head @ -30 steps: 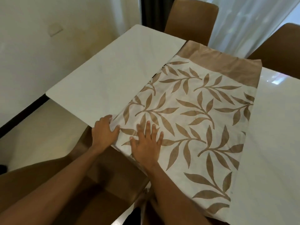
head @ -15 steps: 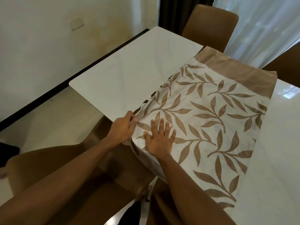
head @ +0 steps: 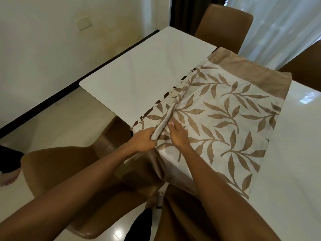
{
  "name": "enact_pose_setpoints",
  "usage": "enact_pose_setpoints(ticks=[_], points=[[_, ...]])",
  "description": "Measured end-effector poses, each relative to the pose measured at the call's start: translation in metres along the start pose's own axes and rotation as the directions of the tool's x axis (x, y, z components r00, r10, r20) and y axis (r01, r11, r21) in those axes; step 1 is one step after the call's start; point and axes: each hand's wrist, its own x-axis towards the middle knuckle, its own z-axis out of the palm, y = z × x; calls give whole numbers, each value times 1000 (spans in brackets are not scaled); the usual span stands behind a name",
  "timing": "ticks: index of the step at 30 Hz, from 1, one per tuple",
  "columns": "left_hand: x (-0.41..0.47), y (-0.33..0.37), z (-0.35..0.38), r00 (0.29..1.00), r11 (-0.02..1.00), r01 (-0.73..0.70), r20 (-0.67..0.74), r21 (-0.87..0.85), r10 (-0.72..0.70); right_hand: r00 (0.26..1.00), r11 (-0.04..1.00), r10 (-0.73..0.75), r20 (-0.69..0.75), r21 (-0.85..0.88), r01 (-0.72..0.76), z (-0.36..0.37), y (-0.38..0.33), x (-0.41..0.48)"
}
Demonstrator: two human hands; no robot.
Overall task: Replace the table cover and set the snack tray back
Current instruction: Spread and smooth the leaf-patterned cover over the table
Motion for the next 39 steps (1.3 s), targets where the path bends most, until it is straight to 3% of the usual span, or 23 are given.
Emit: enact_pose_setpoints(ticks=[2,5,7,9,11,12,14,16,19,20,22,25,27,29,33,39], points=[[-3,12,3,1000,992,-1,-12,-128,0,992,947,89,-91,317,-55,-6,-4,-15],[-14,26,15,998,901,19,63,-434,10,975,836,212,-65,529,-147,-9,-4,-41],[-23,36,27,983,686,130,185,-716,7,949,728,280,143,614,-307,-12,0,-56],[-30,41,34,968,451,235,252,-861,-23,907,589,314,281,692,-418,-14,8,-67],[-28,40,38,975,415,216,173,-884,-139,903,500,354,244,766,-403,-14,19,-72],[-24,38,40,973,465,181,91,-867,-210,896,461,399,195,802,-380,-15,25,-74],[-15,30,40,955,662,109,-107,-742,-277,868,414,490,83,854,-315,-18,32,-77],[-8,26,45,962,865,3,-235,-502,-140,836,462,544,-71,857,-228,-30,39,-85],[2,21,54,980,987,-137,-157,-83,123,829,553,529,-181,814,-175,-54,47,-91],[8,20,57,983,986,-149,-96,77,156,840,610,501,-208,773,-172,-65,49,-93],[20,21,67,996,948,-91,36,305,84,889,760,369,-273,639,-119,-91,57,-104],[31,31,80,986,928,30,143,371,-89,972,962,155,-176,252,-108,-131,84,-124],[31,40,88,978,920,58,164,388,-131,982,985,171,-83,-25,-173,-154,113,-138],[28,42,89,970,885,76,171,458,-171,966,947,236,-104,-197,-252,-168,137,-149],[37,35,91,963,841,40,204,539,-177,840,891,398,-369,-62,-450,-194,166,-178],[40,65,84,962,825,70,180,561,-204,633,790,471,-614,-27,-613,-232,204,-223]])
